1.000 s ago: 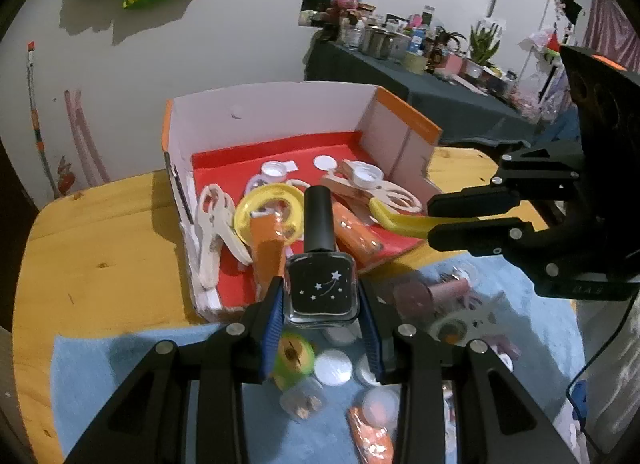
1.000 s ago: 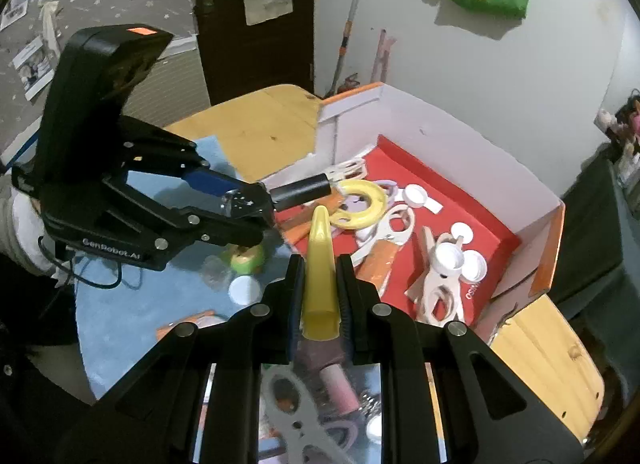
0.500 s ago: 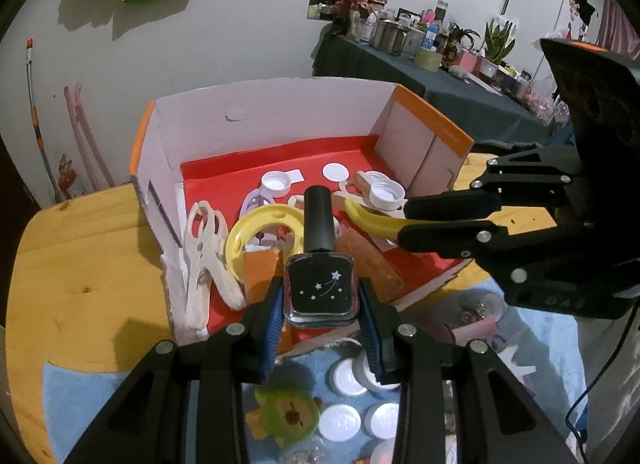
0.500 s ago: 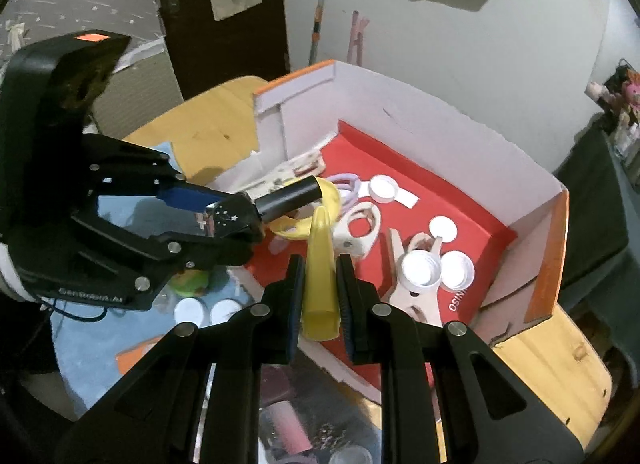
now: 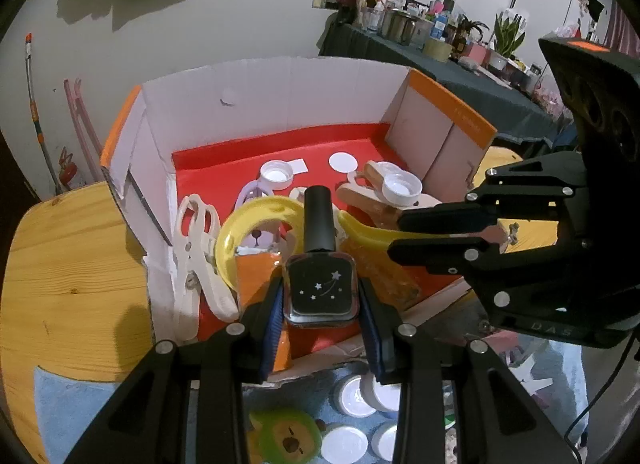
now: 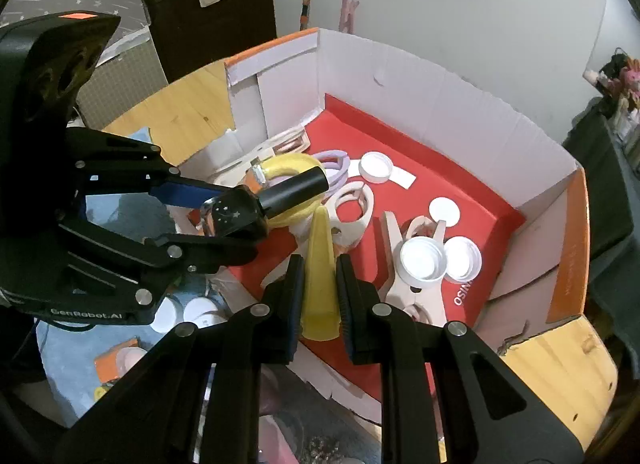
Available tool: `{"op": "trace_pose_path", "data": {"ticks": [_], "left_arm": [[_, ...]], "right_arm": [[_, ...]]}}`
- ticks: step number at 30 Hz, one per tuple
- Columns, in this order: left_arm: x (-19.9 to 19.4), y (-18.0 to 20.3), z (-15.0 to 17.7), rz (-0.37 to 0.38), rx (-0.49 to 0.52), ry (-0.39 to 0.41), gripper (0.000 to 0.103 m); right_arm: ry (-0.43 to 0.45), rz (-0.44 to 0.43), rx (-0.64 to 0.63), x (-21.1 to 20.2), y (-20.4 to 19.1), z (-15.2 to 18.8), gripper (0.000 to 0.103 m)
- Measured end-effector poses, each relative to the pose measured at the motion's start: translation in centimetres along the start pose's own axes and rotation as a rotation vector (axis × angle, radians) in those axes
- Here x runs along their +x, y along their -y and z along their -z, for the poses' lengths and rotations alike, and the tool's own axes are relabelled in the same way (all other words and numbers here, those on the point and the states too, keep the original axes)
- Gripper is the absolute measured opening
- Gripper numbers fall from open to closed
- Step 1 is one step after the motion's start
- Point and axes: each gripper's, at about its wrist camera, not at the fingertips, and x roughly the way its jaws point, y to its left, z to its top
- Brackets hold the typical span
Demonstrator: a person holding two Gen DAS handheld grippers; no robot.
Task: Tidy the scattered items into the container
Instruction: 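Lower the yellow strip and open the right gripper while left lowers the polish bottle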
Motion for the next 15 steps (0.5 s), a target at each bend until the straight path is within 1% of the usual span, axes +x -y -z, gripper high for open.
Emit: {"op": "trace_pose_path", "data": {"ticks": [15], "left_arm": [[1.3, 0.4, 0.4, -0.01, 0.002, -0.016, 0.037]], "right_arm": [[-0.027, 0.007, 0.004, 1.2, 0.3, 0.5, 0.016]]}}
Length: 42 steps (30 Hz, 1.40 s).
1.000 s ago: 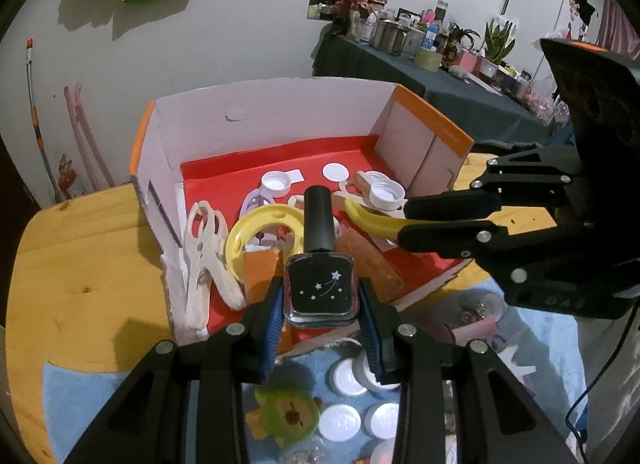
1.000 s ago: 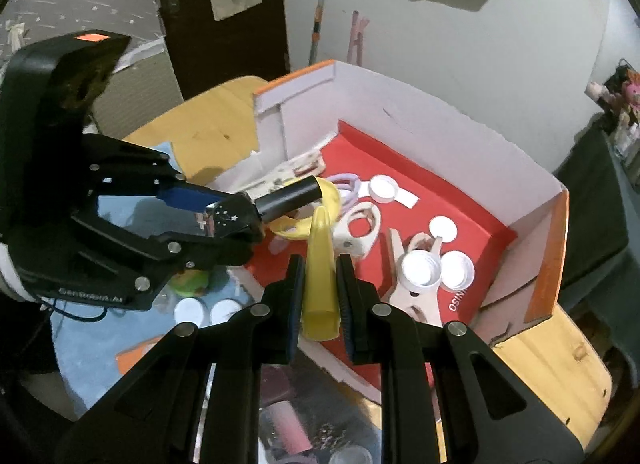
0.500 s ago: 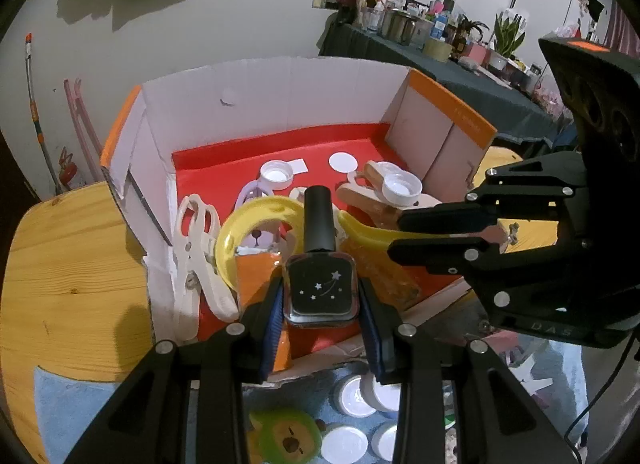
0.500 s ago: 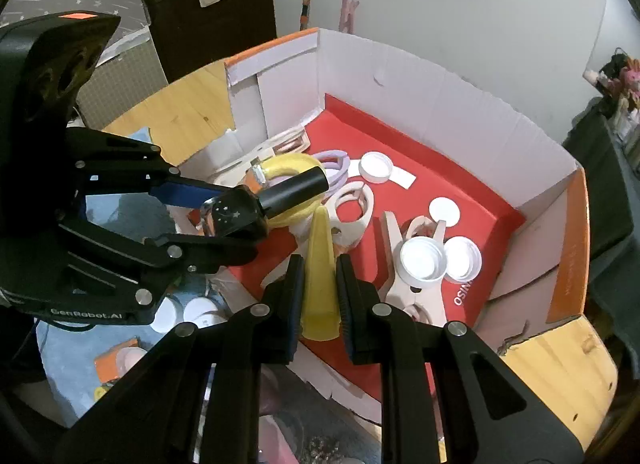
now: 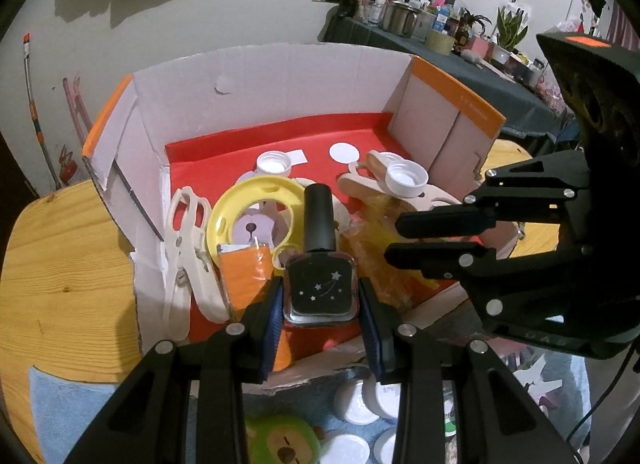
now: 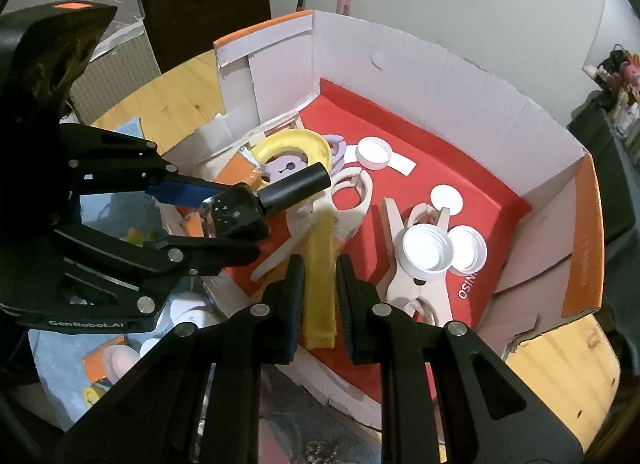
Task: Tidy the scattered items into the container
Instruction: 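Lower the yellow strip and open the right gripper while left lowers the polish bottle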
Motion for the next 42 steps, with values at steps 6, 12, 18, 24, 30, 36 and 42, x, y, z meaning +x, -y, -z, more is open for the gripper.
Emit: {"op": "trace_pose_path", "data": {"ticks": [6, 12, 18, 24, 30, 36, 42], "left_arm": [[0.2, 0.0, 0.0, -0.001, 0.002, -0.003, 0.037], [0.6, 0.1, 0.2, -0.002, -0.001, -0.007, 0.037], [0.7, 0.3, 0.3, -0.006, -0.004, -0.005, 0.037], [0.9, 0.4, 0.3, -0.016, 0.0, -0.002, 0.037], [1.1, 0.4, 0.3, -0.02, -0.001, -0.004, 0.037], [1.0, 0.6, 0.3, -0.029, 0.004, 0.003, 0.037], [1.5, 0.6, 0.3, -0.033, 0.007, 0.007, 0.037]], "right_arm": [[-0.002, 0.009, -0.002, 0.0, -0.1, 0.0, 0.016], [0.001, 0.007, 0.002, 0.0, -0.1, 0.1, 0.016], [0.009, 0.004, -0.001, -0.2, -0.3, 0.0, 0.016], [0.019, 0.005, -0.004, -0.6, -0.4, 0.1, 0.016], [0.022, 0.02, 0.007, -0.9, -0.3, 0.3, 0.016], [0.018, 0.03, 0.023, -1.1, -0.2, 0.7, 0.017], [0.034, 0.041, 0.032, -1.9, -0.3, 1.3, 0.047]]}}
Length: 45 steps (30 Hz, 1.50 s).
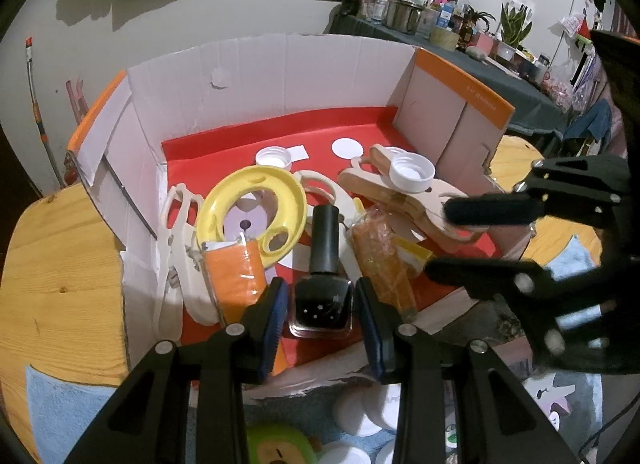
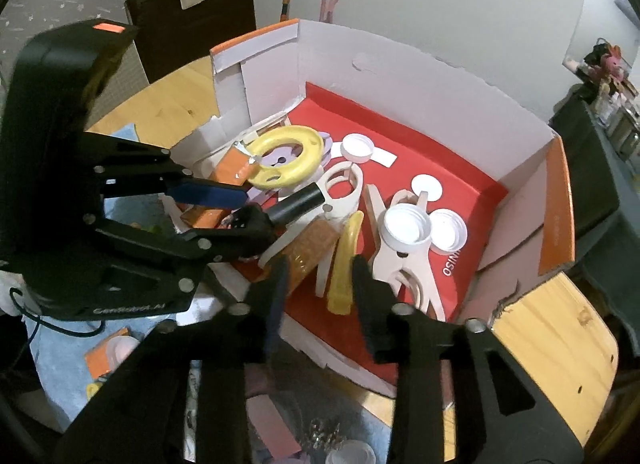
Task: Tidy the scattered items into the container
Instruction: 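Lower the yellow strip and open the right gripper while left lowers the polish bottle, then open the left gripper to release the black nail polish bottle into the box, then withdraw both open tools from the box back over the towel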
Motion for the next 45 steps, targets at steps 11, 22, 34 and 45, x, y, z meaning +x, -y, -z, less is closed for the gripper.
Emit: {"op": "trace_pose_path", "data": {"ticks": [11, 22, 34, 45], "left_arm": [[0.2, 0.0, 0.0, -0.003, 0.002, -0.003, 0.038], [-0.1, -0.1, 0.1, 0.003, -0.006, -0.002, 0.042], [-4.4, -1.1, 0.6, 0.006, -0.019, 0.055, 0.056], [-10.7, -0.6, 5.6, 0.03, 0.059, 0.104, 0.067]], "right_arm": [[0.062, 0.008, -0.013, -3.3, -1.2, 1.1, 0.061], [0.115, 0.03, -0.02, -6.8, -3.5, 3.1, 0.068], [0.163, 0.159, 0.064, -9.3, -5.0, 5.9, 0.07], [0.144, 0.258, 0.142, -10.2, -7.0, 10.0, 0.07]]}}
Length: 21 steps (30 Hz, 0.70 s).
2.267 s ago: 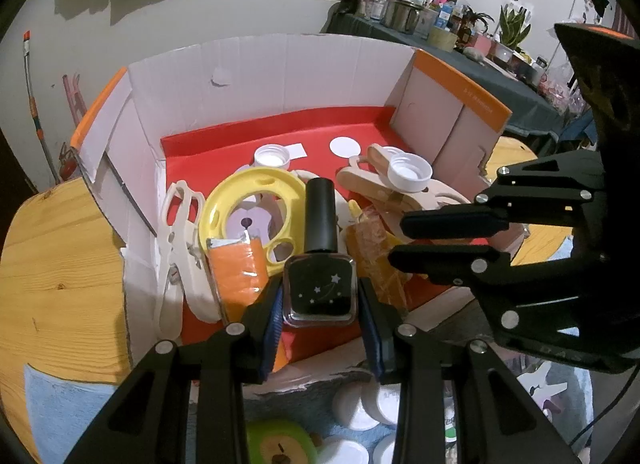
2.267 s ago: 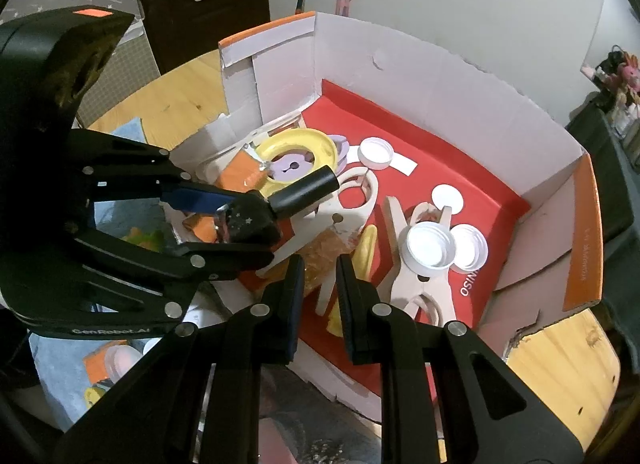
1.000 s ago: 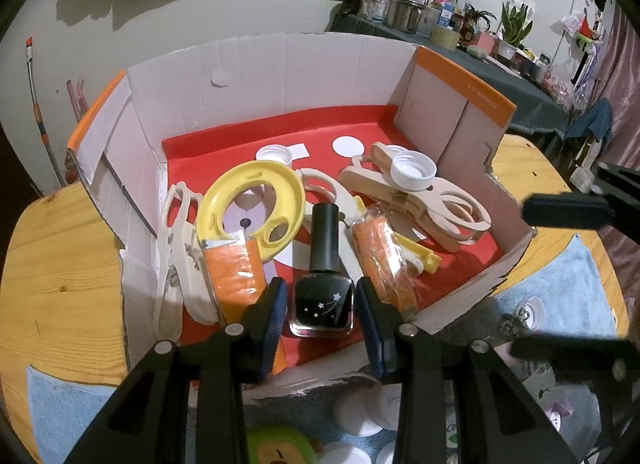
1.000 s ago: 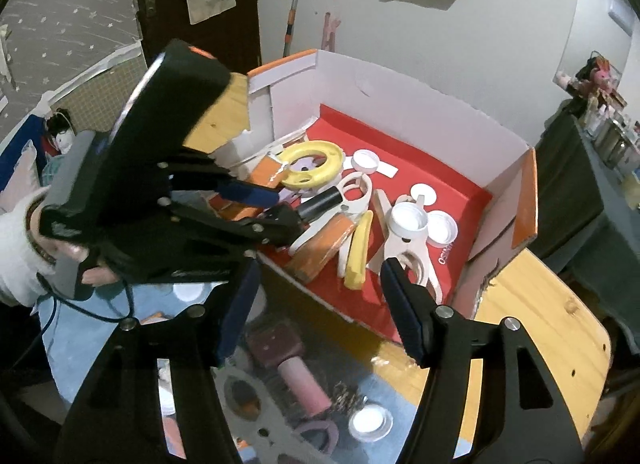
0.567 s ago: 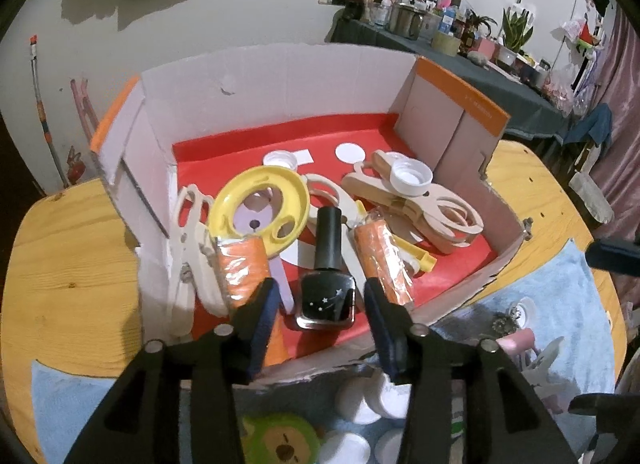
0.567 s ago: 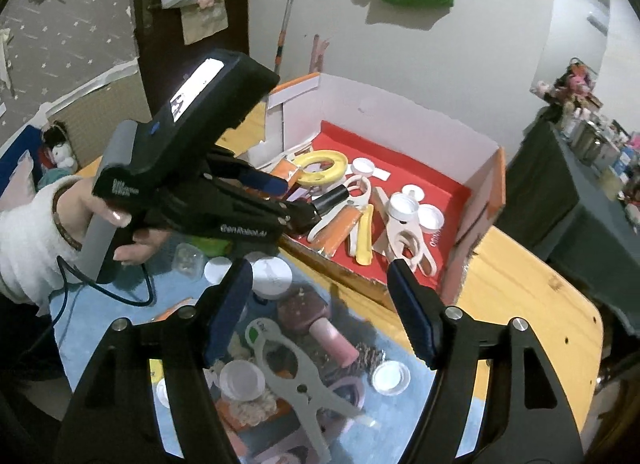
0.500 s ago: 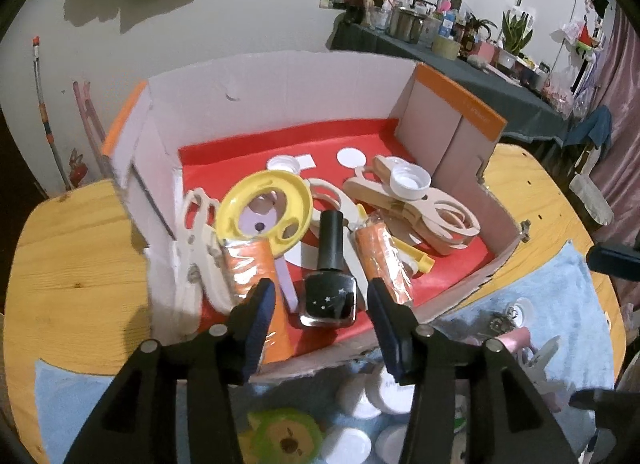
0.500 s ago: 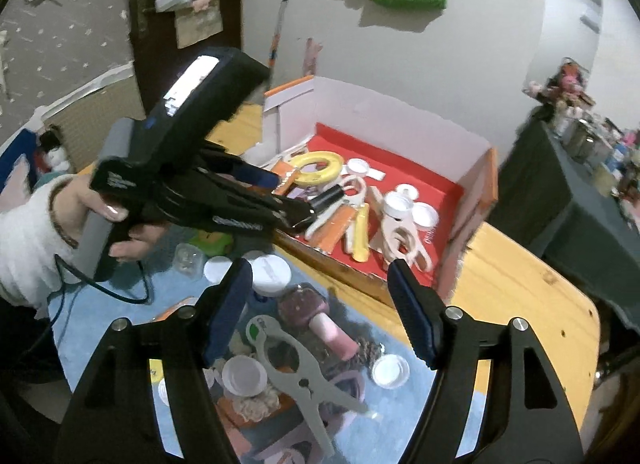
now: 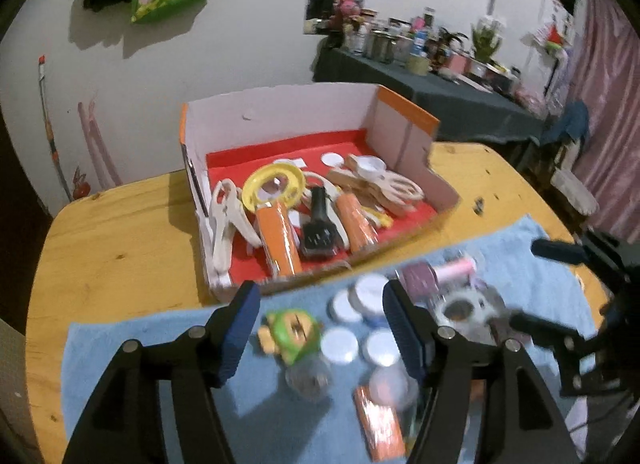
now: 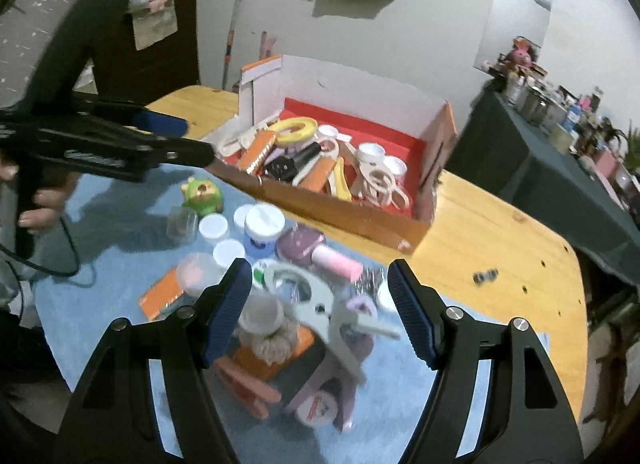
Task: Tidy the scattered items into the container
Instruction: 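Withdraw both open tools from the box back over the towel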
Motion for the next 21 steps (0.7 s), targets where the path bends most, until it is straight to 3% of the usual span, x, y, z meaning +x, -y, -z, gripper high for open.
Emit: {"op": "trace_pose_path", "data": {"ticks": [10, 15, 21], "left_arm": [[-0.6, 3.5, 5.5, 0.055, 0.204, -0.076, 0.067], [0.6, 3.6, 7.6, 0.083, 0.193, -0.147, 0.067], [1.9, 3.2, 8.7, 0.14, 0.139, -0.206, 0.067]], "right_arm": [[-0.053, -0.016, 0.018, -0.9, -1.3, 5.3, 0.07], [-0.097, -0.014, 0.071, -0.5, -0.8, 7.6, 0.07], [-0.12, -0.121, 0.169, 0.3, 0.4, 8.9, 0.069]]}}
